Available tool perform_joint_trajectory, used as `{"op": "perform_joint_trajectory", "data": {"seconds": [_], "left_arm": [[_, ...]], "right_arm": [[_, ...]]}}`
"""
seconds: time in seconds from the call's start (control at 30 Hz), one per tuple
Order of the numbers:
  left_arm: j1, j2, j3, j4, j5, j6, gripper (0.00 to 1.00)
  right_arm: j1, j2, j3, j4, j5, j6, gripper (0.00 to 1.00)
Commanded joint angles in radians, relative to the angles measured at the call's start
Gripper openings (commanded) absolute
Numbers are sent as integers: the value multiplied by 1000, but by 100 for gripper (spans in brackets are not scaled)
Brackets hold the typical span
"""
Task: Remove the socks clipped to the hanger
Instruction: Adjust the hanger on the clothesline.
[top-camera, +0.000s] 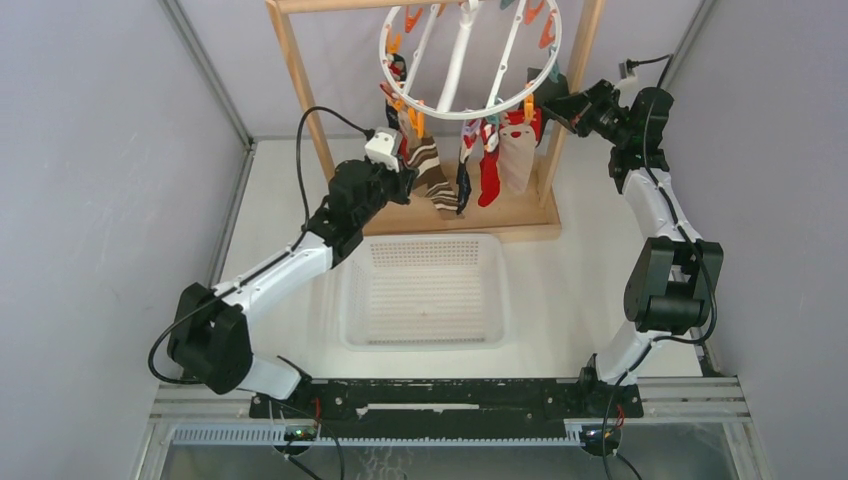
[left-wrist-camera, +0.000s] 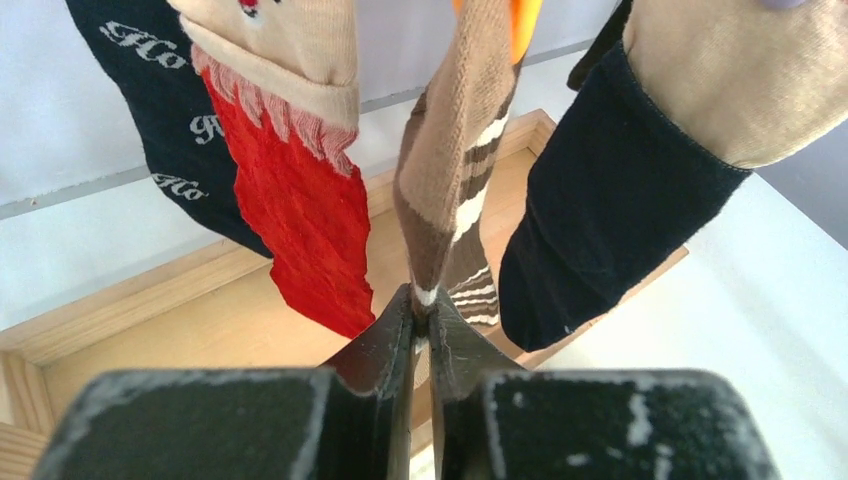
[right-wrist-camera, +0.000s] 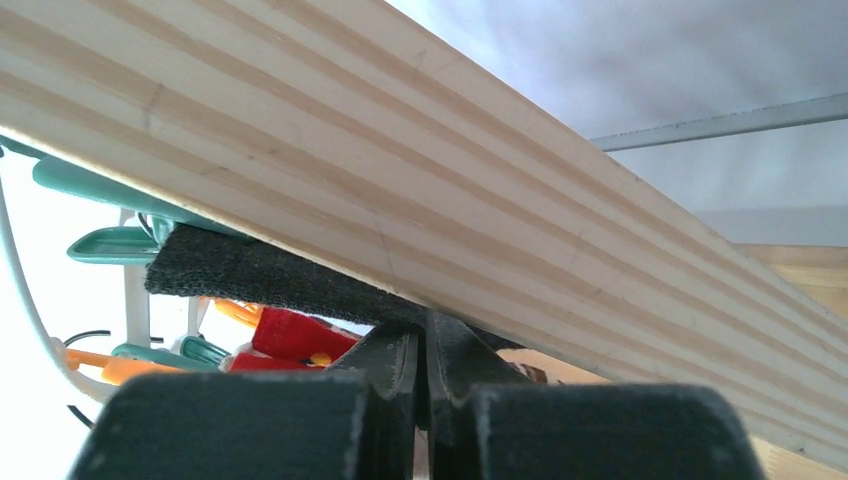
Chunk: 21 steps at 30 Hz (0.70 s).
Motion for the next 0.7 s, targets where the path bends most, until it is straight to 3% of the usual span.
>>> {"op": "perform_joint_trajectory", "data": {"seconds": [0.0,0.17,0.27,0.43,0.67], "left_arm": [[5,-96,75,-10,36,8,13],[3,-154,70,-36,46,-1,13],[2,-184,68,-53,53,-6,13],[-14,-216,76,-74,49,-8,14],[-76,-212,123,-108,18,17,14]], "right_arm": [[-11,-13,54,16,-21,5,12],[-11,-35,58,-53,-20,-35,53],[-10,-73,56,-149,5,-104,68],[-4,-163,41,-356,99,-249,79],[11,-290,-24,-568,265,-395,81]]}}
